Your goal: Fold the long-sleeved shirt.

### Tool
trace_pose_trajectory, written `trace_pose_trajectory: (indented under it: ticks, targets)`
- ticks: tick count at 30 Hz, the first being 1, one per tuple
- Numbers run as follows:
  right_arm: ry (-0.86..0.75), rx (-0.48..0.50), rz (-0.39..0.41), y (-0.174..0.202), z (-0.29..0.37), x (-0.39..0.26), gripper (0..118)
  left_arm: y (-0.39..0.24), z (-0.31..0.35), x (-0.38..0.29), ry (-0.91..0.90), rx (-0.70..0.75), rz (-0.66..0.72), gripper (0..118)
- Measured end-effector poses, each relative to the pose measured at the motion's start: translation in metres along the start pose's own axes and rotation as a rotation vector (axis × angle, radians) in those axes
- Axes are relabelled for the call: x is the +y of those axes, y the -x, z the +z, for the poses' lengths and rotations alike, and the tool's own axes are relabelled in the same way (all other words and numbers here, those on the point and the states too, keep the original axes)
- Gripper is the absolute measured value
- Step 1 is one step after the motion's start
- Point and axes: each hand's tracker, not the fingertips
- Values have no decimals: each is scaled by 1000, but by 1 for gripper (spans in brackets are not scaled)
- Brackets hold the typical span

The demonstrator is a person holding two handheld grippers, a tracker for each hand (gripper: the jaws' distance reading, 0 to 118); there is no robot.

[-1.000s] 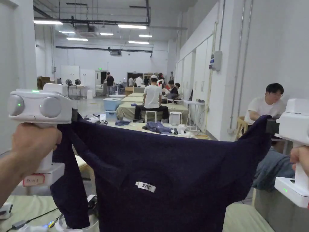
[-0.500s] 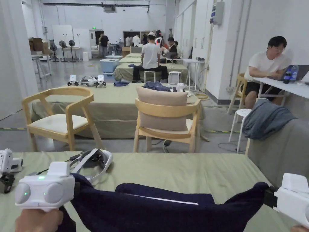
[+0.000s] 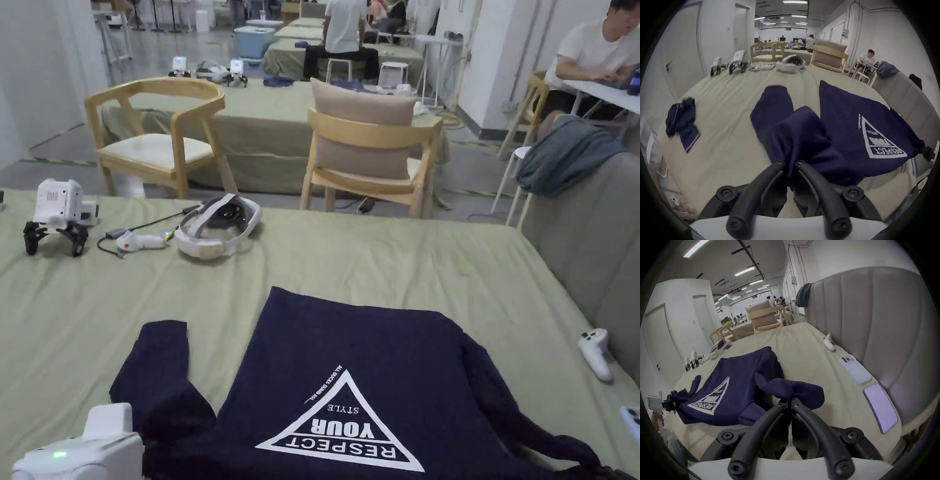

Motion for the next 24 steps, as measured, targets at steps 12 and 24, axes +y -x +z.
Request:
trace_pose_trajectory:
  ticks: [12,24]
  targets:
    - [167,-50,118,9,-3,-45,46,8,-8,-40,111,-4,2,47]
    - [-298,-107,199,93,81,-2,115,-33,109,-5,-254,95,36,106]
